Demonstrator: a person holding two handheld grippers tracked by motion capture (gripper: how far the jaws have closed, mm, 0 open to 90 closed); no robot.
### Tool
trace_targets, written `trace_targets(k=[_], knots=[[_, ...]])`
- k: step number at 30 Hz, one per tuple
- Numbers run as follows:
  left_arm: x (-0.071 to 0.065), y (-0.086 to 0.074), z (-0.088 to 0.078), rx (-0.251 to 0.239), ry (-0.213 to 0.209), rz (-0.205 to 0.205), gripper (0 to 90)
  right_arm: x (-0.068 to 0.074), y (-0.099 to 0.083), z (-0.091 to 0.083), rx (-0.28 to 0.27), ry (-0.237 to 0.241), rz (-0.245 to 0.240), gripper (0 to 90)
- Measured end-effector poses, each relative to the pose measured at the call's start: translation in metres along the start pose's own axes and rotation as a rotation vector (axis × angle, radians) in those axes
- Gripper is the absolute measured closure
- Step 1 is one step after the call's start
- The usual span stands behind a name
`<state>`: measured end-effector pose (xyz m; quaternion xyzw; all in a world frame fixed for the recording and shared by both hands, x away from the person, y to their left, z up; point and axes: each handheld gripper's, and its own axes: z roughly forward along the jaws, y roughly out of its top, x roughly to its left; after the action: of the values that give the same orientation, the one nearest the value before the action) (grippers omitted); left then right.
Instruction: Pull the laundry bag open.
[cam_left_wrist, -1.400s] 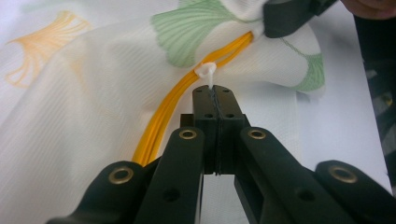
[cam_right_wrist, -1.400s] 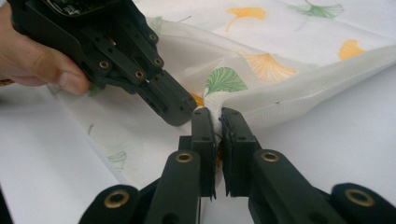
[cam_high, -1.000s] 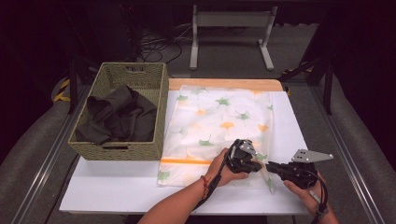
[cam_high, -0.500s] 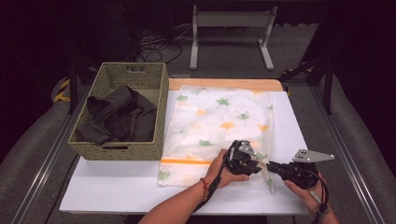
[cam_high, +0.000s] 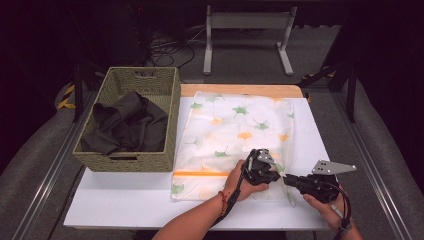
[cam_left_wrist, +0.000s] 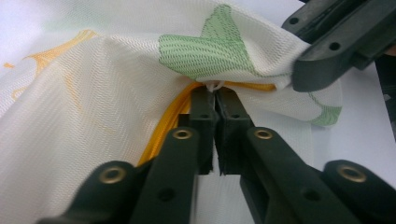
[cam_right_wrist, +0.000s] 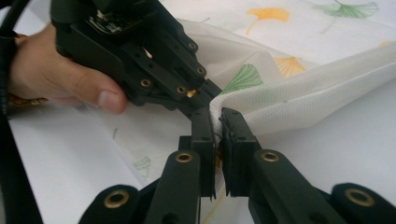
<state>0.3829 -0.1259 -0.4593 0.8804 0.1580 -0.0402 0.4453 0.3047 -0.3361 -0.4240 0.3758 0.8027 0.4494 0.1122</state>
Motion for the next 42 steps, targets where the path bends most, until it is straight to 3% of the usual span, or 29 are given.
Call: trace_targets(k=[16,23,30,32,36,38,39,42], knots=[[-0.001,0.002,-0.012,0.056,0.029,-0.001,90.0,0.001,0.0,-0.004,-0.007,-0.052,-0.017,85.0],[0.003,-0.006,-0.02,0.109,0.039,-0.012,90.0,0.001,0.0,-0.005,-0.014,-0.081,-0.025,85.2],[0.009,-0.031,-0.058,0.187,0.111,-0.012,90.0,-0.005,-0.001,-0.008,-0.022,-0.112,-0.008,85.2],[0.009,-0.044,-0.08,0.217,0.145,0.008,90.0,-0.008,-0.002,-0.007,-0.019,-0.131,-0.004,85.2],[0.011,-0.068,-0.118,0.24,0.189,-0.012,90.0,-0.014,-0.002,-0.006,-0.016,-0.155,0.015,85.3],[0.012,-0.073,-0.125,0.235,0.197,-0.02,90.0,-0.015,-0.002,-0.006,-0.013,-0.159,0.015,85.3],[0.012,-0.082,-0.14,0.247,0.226,-0.01,90.0,-0.015,-0.002,-0.005,-0.012,-0.165,0.017,85.3],[0.012,-0.1,-0.163,0.255,0.278,-0.026,90.0,-0.018,-0.003,-0.004,-0.005,-0.182,0.024,85.3]])
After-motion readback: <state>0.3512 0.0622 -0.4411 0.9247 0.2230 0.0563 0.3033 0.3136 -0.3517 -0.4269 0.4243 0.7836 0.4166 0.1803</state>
